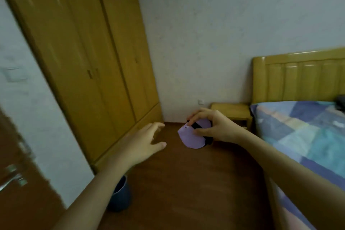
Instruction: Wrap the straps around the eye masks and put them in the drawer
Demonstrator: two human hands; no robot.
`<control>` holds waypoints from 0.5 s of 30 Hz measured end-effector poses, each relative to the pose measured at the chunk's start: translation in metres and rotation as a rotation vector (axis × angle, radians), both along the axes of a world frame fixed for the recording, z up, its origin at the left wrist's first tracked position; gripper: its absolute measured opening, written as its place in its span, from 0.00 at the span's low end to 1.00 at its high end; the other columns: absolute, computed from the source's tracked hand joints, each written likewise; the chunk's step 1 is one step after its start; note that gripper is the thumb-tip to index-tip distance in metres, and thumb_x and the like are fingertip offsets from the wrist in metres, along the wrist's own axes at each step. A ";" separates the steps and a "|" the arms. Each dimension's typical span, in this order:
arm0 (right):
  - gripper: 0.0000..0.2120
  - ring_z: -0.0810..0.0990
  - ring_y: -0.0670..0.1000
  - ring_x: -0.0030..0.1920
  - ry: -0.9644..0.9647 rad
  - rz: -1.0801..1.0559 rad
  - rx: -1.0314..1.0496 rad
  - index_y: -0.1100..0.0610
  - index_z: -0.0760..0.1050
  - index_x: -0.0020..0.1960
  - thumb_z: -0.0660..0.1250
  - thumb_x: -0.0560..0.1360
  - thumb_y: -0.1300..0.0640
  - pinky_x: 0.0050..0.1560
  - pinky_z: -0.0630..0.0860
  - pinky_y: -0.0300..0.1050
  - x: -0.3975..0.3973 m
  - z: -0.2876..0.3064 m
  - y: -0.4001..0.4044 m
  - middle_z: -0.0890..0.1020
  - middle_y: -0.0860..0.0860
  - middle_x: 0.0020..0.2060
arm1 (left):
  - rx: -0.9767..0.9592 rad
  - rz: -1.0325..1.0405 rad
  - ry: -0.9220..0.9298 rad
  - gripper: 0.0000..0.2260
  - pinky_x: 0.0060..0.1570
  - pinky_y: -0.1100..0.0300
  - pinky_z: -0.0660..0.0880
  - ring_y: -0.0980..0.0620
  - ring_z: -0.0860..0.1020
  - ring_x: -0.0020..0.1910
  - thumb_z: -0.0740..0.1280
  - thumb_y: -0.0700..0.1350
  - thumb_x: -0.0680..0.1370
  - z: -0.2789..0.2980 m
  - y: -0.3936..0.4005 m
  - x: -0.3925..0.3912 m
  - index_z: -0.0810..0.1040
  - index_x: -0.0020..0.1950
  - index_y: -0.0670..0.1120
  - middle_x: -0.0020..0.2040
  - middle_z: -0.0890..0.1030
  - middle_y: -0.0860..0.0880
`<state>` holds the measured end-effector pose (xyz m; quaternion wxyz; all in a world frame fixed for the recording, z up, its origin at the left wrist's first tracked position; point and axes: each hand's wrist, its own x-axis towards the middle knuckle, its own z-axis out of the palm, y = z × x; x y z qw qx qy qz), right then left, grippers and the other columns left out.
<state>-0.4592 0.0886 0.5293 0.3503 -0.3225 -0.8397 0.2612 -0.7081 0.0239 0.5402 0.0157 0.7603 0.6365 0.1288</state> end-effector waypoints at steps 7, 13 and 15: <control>0.09 0.75 0.37 0.56 -0.030 -0.118 -0.025 0.49 0.81 0.50 0.73 0.71 0.59 0.58 0.72 0.35 0.028 -0.012 0.167 0.78 0.41 0.53 | 0.020 -0.096 0.116 0.25 0.53 0.54 0.71 0.56 0.73 0.63 0.62 0.61 0.77 -0.009 0.191 0.042 0.59 0.72 0.60 0.71 0.67 0.60; 0.10 0.76 0.42 0.59 -0.004 -0.147 -0.020 0.49 0.81 0.50 0.71 0.70 0.58 0.61 0.73 0.43 0.058 -0.014 0.285 0.78 0.43 0.55 | 0.059 -0.196 0.105 0.25 0.51 0.55 0.74 0.58 0.74 0.62 0.61 0.61 0.76 -0.005 0.338 0.066 0.59 0.72 0.61 0.70 0.68 0.61; 0.10 0.76 0.43 0.58 -0.037 -0.192 -0.036 0.49 0.81 0.49 0.72 0.70 0.58 0.61 0.73 0.44 0.077 -0.021 0.326 0.78 0.45 0.55 | 0.059 -0.229 0.087 0.25 0.52 0.55 0.75 0.58 0.74 0.62 0.62 0.62 0.76 -0.013 0.392 0.080 0.59 0.71 0.61 0.70 0.69 0.61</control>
